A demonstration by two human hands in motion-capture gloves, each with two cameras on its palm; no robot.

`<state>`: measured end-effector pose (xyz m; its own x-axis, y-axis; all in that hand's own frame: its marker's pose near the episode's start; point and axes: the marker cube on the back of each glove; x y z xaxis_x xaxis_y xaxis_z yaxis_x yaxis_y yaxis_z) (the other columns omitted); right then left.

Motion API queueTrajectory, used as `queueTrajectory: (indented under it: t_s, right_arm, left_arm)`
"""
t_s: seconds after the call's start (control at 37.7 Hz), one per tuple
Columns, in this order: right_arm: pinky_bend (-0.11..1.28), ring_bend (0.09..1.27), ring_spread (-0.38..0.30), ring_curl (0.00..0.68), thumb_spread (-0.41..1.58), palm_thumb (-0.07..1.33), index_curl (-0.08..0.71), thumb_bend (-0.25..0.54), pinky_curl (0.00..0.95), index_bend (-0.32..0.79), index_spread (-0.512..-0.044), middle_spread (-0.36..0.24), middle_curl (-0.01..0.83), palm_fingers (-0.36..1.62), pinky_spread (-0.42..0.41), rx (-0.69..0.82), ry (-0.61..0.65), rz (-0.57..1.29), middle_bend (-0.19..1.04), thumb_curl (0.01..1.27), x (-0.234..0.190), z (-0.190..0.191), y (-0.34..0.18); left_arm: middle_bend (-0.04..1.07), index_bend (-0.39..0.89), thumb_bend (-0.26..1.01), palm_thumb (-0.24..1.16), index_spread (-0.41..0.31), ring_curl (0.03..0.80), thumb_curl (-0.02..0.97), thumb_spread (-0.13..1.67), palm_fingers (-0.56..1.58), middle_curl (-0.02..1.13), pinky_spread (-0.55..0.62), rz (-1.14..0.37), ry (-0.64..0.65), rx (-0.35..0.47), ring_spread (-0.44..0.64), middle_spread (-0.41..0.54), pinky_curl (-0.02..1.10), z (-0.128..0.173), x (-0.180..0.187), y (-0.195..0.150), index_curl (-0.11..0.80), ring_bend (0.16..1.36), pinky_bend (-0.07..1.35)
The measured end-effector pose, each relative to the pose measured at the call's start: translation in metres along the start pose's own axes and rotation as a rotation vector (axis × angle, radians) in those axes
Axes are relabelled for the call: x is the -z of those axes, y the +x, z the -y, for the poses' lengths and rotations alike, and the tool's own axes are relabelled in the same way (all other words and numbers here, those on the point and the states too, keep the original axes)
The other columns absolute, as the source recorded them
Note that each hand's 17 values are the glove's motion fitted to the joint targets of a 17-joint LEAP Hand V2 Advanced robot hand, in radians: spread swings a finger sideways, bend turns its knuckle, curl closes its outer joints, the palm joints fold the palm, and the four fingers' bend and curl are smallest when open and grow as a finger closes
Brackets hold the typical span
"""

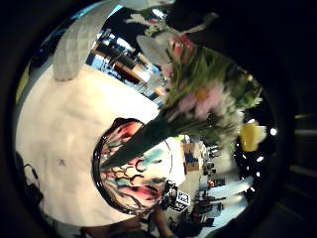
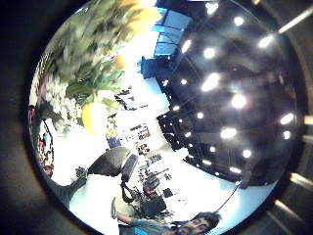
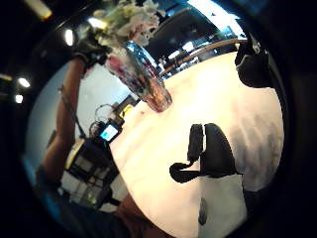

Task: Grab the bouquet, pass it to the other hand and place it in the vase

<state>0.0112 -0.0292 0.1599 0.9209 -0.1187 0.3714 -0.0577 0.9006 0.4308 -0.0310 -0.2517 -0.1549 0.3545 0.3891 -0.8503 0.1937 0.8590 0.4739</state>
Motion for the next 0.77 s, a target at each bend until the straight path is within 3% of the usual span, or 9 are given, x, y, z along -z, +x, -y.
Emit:
queueTrajectory:
  t_s: [0.08, 0.21, 0.37, 0.53, 0.58, 0.66, 0.77]
  right_arm:
    - [0.19, 0.35, -0.100, 0.403, 0.99, 0.79, 0.357, -0.026, 0.355, 0.14, -0.281, -0.123, 0.475, 0.97, 0.184, 0.005, -0.001, -0.025, 0.32, 0.54, -0.003, 0.000, 0.000]
    - [0.18, 0.34, -0.097, 0.402, 1.00, 0.79, 0.355, -0.022, 0.349, 0.14, -0.280, -0.119, 0.473, 0.97, 0.199, 0.006, -0.007, -0.047, 0.31, 0.54, -0.001, 0.000, -0.001]
    - [0.18, 0.33, -0.096, 0.404, 1.01, 0.79, 0.353, -0.022, 0.346, 0.13, -0.279, -0.116, 0.473, 0.97, 0.207, 0.035, -0.001, -0.079, 0.31, 0.53, 0.005, 0.002, -0.005]
    - [0.18, 0.32, -0.095, 0.406, 1.02, 0.79, 0.352, -0.022, 0.345, 0.14, -0.279, -0.115, 0.473, 0.97, 0.211, 0.033, -0.008, -0.089, 0.30, 0.53, 0.003, 0.002, 0.001]
    - [0.18, 0.32, -0.095, 0.407, 1.03, 0.79, 0.351, -0.022, 0.345, 0.14, -0.279, -0.114, 0.473, 0.97, 0.212, 0.026, -0.013, -0.089, 0.30, 0.53, 0.005, 0.003, 0.002]
    - [0.18, 0.32, -0.090, 0.408, 1.03, 0.79, 0.351, -0.022, 0.344, 0.14, -0.279, -0.114, 0.471, 0.97, 0.213, 0.019, -0.017, -0.100, 0.29, 0.52, 0.008, 0.006, 0.004]
    - [0.19, 0.31, -0.086, 0.408, 1.03, 0.79, 0.350, -0.022, 0.346, 0.14, -0.280, -0.114, 0.472, 0.96, 0.213, 0.022, -0.017, -0.122, 0.29, 0.52, 0.008, 0.010, 0.008]
  left_arm:
    - [0.20, 0.08, -0.08, 0.48, 0.178, 0.348, 0.485, 0.72, -0.06, 0.35, 0.33, 0.015, 0.040, 0.038, 0.33, 0.382, 0.40, -0.007, 0.009, 0.010, 0.089, 0.69, 0.79]
    - [0.20, 0.11, -0.06, 0.44, 0.163, 0.328, 0.449, 0.75, -0.04, 0.34, 0.40, 0.032, 0.085, -0.072, 0.41, 0.402, 0.38, -0.019, 0.023, 0.040, 0.098, 0.69, 0.79]
    - [0.21, 0.11, -0.05, 0.42, 0.136, 0.316, 0.419, 0.77, -0.02, 0.34, 0.44, 0.033, 0.099, -0.142, 0.45, 0.401, 0.37, -0.044, 0.039, 0.061, 0.113, 0.69, 0.78]
    - [0.23, 0.14, -0.04, 0.42, 0.093, 0.309, 0.400, 0.79, 0.04, 0.35, 0.46, 0.071, 0.156, -0.325, 0.45, 0.375, 0.35, -0.068, 0.048, 0.074, 0.139, 0.69, 0.73]
    - [0.24, 0.15, -0.03, 0.43, 0.078, 0.303, 0.396, 0.79, 0.06, 0.34, 0.46, 0.137, 0.189, -0.334, 0.44, 0.356, 0.34, -0.085, 0.049, 0.077, 0.151, 0.69, 0.70]
    - [0.26, 0.21, -0.03, 0.45, 0.033, 0.296, 0.392, 0.80, 0.17, 0.35, 0.46, 0.352, 0.247, -0.334, 0.41, 0.277, 0.31, -0.104, 0.051, 0.065, 0.186, 0.68, 0.64]
    - [0.17, 0.31, -0.02, 0.47, -0.048, 0.294, 0.388, 0.83, 0.29, 0.32, 0.43, 0.486, 0.275, -0.370, 0.31, 0.234, 0.29, -0.117, 0.046, 0.052, 0.250, 0.68, 0.57]
